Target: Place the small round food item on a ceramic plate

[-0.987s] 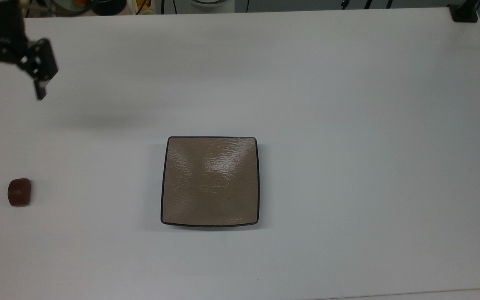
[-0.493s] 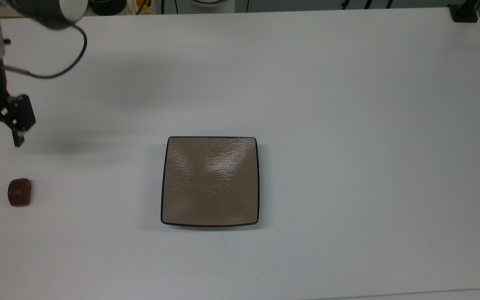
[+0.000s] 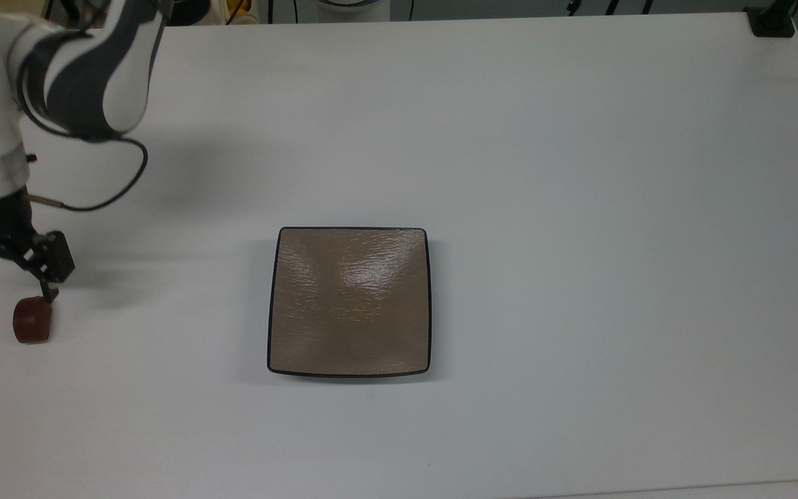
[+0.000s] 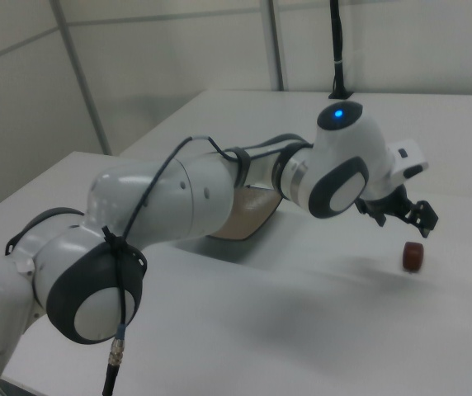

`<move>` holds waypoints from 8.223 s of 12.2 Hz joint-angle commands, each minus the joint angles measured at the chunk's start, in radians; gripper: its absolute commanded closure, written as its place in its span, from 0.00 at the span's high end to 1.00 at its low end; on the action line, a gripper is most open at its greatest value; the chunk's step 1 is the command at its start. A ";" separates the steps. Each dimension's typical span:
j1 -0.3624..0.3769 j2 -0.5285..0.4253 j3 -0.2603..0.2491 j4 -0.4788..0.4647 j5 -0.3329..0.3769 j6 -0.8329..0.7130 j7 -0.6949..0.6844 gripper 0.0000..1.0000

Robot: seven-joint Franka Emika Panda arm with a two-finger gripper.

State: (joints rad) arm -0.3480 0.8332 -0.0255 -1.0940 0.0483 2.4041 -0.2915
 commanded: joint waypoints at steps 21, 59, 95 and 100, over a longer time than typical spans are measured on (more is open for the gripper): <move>0.000 0.110 0.002 0.020 -0.007 0.148 -0.058 0.05; 0.489 -0.365 0.002 -0.526 0.004 0.193 0.189 0.09; 0.488 -0.678 -0.004 -0.547 -0.007 -0.306 0.250 1.00; 0.497 -0.888 -0.027 -0.547 -0.007 -0.747 0.406 1.00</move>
State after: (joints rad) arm 0.1325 0.0163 -0.0428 -1.6022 0.0490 1.7730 0.0331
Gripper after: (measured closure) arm 0.000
